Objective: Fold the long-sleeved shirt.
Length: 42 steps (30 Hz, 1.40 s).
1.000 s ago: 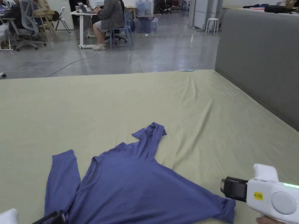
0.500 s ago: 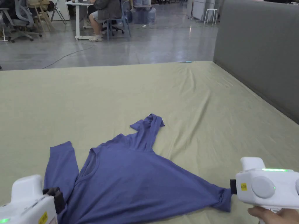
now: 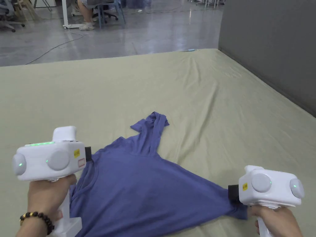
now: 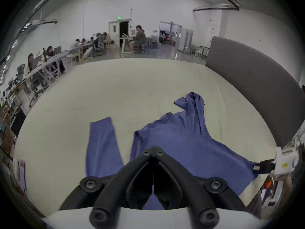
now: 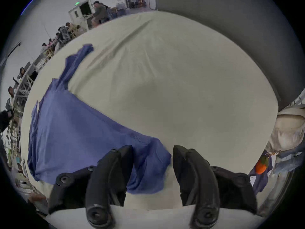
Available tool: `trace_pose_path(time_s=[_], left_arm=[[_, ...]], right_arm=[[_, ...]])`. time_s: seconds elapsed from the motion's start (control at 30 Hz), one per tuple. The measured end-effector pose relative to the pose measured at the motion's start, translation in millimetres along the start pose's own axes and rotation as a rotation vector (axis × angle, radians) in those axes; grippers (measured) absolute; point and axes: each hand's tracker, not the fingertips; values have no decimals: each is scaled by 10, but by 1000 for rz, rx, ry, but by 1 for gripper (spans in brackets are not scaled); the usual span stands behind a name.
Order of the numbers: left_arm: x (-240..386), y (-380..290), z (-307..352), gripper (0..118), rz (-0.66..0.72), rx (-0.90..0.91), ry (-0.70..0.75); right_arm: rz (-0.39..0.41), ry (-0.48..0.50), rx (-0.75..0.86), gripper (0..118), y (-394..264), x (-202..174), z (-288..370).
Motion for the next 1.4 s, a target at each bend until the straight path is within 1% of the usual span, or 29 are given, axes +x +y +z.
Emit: trace_pose_path(time_s=[0.03, 0.07, 0.1, 0.13, 0.17, 0.2, 0.23, 0.27, 0.3, 0.37, 0.47, 0.5, 0.57, 0.67, 0.7, 0.73, 0.77, 0.8, 0.83, 0.87, 0.9, 0.93, 0.97, 1.0, 1.1, 1.17, 1.23, 1.37, 1.4], left_arm=[[28, 97, -167, 0, -23, -29, -4], [33, 185, -325, 0, -22, -42, -17], [48, 262, -481, 3, -41, -63, -2], [74, 333, -655, 36, -73, -89, 27], [75, 394, -820, 80, -83, -116, 22], [82, 455, -1024, 114, -87, -143, 43], [63, 486, -1215, 116, -78, -176, 29], [61, 494, -1393, 116, -83, -217, 35], [65, 492, -1479, 115, -98, -176, 32], [48, 488, -1721, 115, -140, -257, 122], [64, 418, -1943, 115, -153, -280, 114], [22, 444, -2276, 115, -163, -278, 107], [91, 423, -2443, 115, -210, -279, 94], [86, 440, -2570, 112, -153, -338, 84], [93, 469, -2538, 106, -172, -327, 85], [119, 503, -2488, 87, -193, -338, 73], [209, 515, -2278, 61, -249, -299, 59], [278, 515, -2155, 9, -301, -275, 55], [341, 509, -2055, 0, -338, -246, 23], [414, 481, -1925, 0, -352, -208, -1], [418, 556, -1894, 0, -350, -217, -5], [421, 590, -1783, 0, -326, -210, -58], [363, 655, -1651, 0, -254, -193, -128], [293, 740, -1490, 0, -174, -155, -151], [48, 1018, -920, 0, -60, -47, -167], [-56, 1239, -465, 0, -37, 23, -140], [-220, 1495, 36, 0, -26, 123, -99], [-590, 2284, 570, 0, 54, 233, -86], [-635, 2492, 751, 0, 57, 282, -64]], right_arm=[[8, -4, -20, 21, -3, -23, -35], [24, -15, 1, 6, -36, -44, -36], [57, -63, 29, 2, -59, -57, -9], [46, -29, 29, 1, -84, -49, 26], [36, 17, 26, 2, -83, -33, 34], [34, -2, 24, 1, -92, -35, 30], [45, -9, 24, 1, -109, -57, 13], [61, -14, 21, 1, -121, -75, -11], [74, -21, 18, 1, -120, -84, -21], [82, -31, 14, 1, -122, -102, -68], [81, -30, 9, 1, -97, -101, -65], [87, -28, 7, 1, -97, -99, -76], [96, -30, 6, 1, -102, -112, -128], [144, -50, 13, 1, -118, -161, -119], [150, -55, 17, 1, -134, -189, -135], [153, -60, 20, 1, -142, -201, -154], [152, -63, 21, 1, -139, -210, -169], [151, -66, 19, 1, -127, -221, -168], [155, -70, 13, 1, -115, -240, -161], [167, -74, 1, 1, -87, -252, -149], [200, -75, -19, 1, -51, -264, -143], [242, -66, -35, 1, -17, -259, -98], [237, -58, -28, 1, 19, -240, 0], [203, -19, 8, 1, 77, -217, 172], [172, 77, 163, 1, 392, -203, 742], [229, 126, 248, 1, 785, -301, 1074], [284, 110, 343, 1, 1288, -434, 1414], [333, 106, 505, 1, 2250, -713, 2100], [342, 132, 533, 1, 2498, -804, 2299]])
